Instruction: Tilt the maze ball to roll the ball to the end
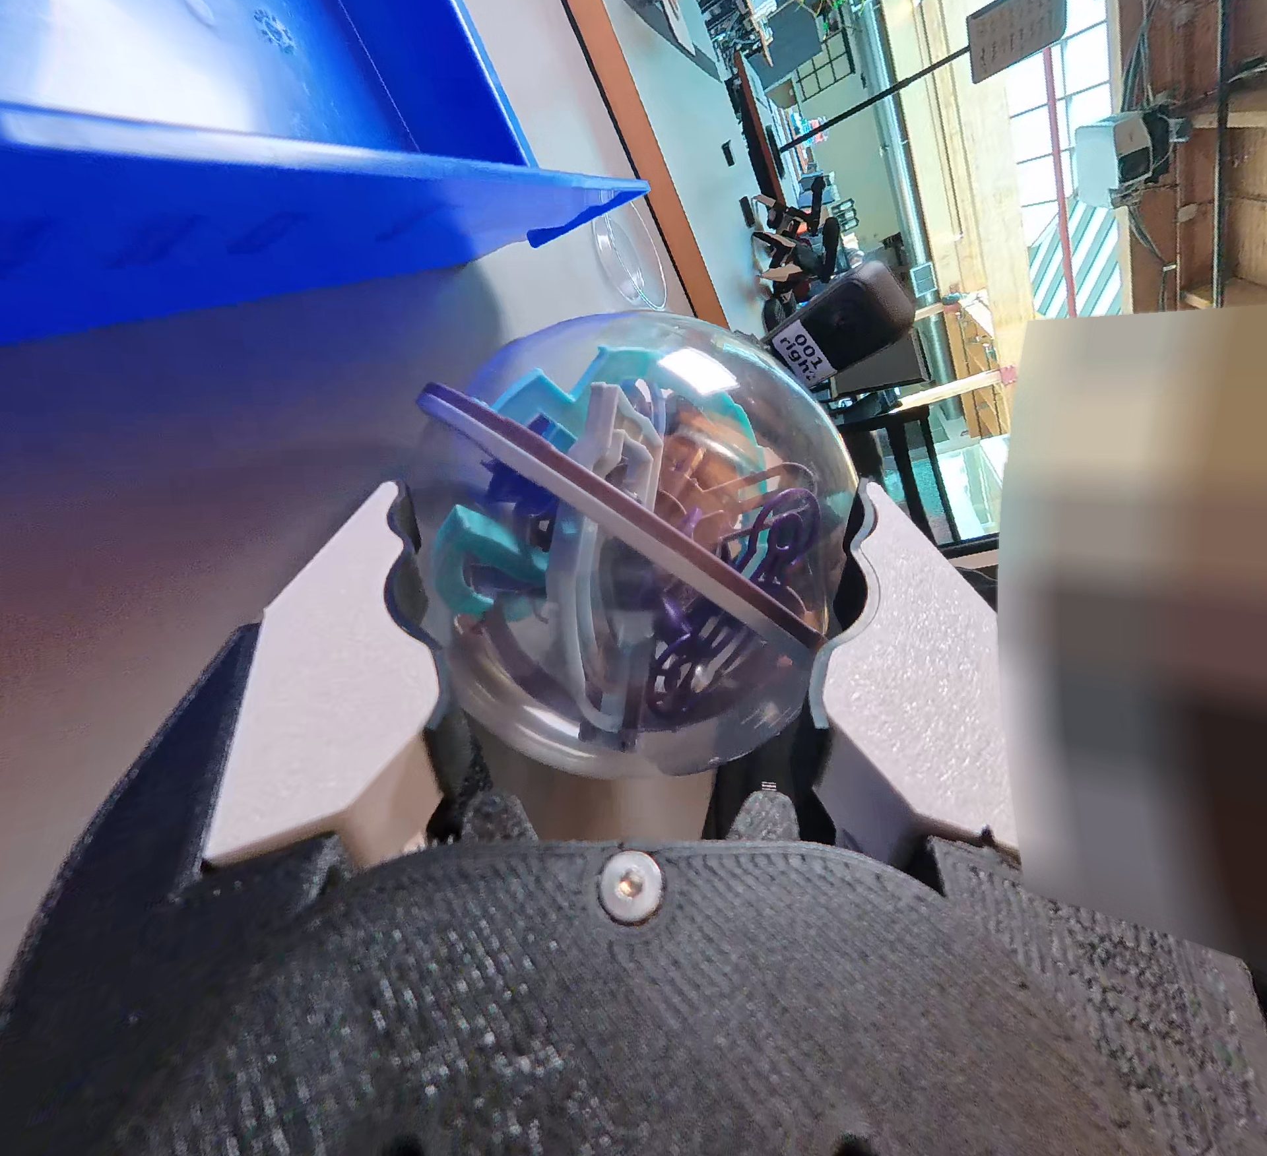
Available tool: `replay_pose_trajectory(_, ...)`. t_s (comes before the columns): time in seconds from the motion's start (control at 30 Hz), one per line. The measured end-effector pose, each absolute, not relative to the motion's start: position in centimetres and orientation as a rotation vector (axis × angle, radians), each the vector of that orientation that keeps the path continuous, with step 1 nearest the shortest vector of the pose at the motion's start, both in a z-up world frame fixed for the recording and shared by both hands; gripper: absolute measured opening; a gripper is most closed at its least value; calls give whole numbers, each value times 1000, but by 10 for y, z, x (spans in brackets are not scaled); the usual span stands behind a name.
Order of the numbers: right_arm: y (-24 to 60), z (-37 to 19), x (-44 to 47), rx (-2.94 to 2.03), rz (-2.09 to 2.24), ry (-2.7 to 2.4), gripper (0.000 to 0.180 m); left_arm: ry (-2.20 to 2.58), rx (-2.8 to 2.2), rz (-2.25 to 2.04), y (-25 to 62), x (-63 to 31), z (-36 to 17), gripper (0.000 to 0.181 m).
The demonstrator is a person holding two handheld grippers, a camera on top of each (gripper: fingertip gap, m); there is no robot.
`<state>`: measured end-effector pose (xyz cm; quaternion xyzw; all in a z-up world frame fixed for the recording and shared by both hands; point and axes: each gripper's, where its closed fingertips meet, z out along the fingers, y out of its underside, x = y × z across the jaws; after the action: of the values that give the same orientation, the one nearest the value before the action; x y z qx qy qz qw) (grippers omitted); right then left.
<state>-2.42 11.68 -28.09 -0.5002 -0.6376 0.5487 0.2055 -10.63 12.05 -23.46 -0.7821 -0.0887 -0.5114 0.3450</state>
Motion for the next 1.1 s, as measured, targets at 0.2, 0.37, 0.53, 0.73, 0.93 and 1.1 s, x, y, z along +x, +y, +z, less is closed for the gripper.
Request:
replay_pose_trajectory(0.2, 122, -281, -24, -1405, 1535, -1757, 87, -243, -2046, -1325, 129, -108, -234, 122)
replay_pose_trajectory(0.37, 121, -280, -24, -1406, 1539, -1754, 83, -292, -2026, -1382, 132, -112, -237, 122)
replay_pose_trajectory(0.53, 114, -282, -24, -1364, 1495, -1790, 81, -285, -1985, -1431, 130, -114, -237, 122)
replay_pose_trajectory(0.73, 109, -279, -23, -1341, 1515, -1793, 75, -346, -1911, -1493, 130, -122, -238, 118)
replay_pose_trajectory(0.93, 109, -278, -23, -1345, 1531, -1782, 74, -343, -1892, -1485, 129, -124, -237, 115)
replay_pose_trajectory(1.1, 111, -278, -25, -1371, 1542, -1761, 77, -326, -1910, -1437, 128, -120, -235, 115)
